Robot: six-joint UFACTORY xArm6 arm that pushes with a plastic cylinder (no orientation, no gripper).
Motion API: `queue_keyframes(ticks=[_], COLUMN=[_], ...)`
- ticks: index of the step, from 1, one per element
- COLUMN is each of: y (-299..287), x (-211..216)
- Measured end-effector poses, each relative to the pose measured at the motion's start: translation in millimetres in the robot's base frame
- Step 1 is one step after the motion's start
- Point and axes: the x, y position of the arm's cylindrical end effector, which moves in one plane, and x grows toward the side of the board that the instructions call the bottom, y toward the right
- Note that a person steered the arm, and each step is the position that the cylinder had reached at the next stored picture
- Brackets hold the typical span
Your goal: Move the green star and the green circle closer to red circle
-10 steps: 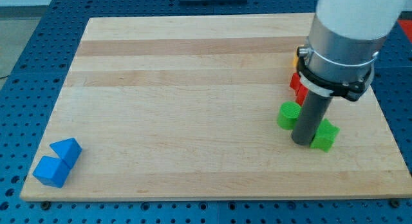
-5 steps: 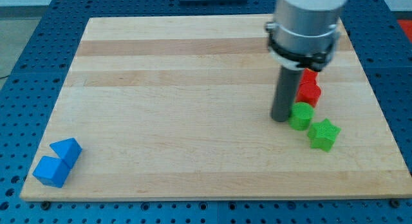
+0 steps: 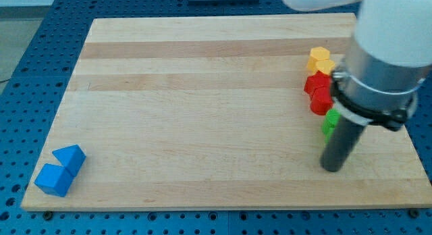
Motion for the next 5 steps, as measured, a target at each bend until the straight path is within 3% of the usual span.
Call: queue_keyframes(ticks=[4,5], y=[17.3,23.9], x=[-10.2,9.6])
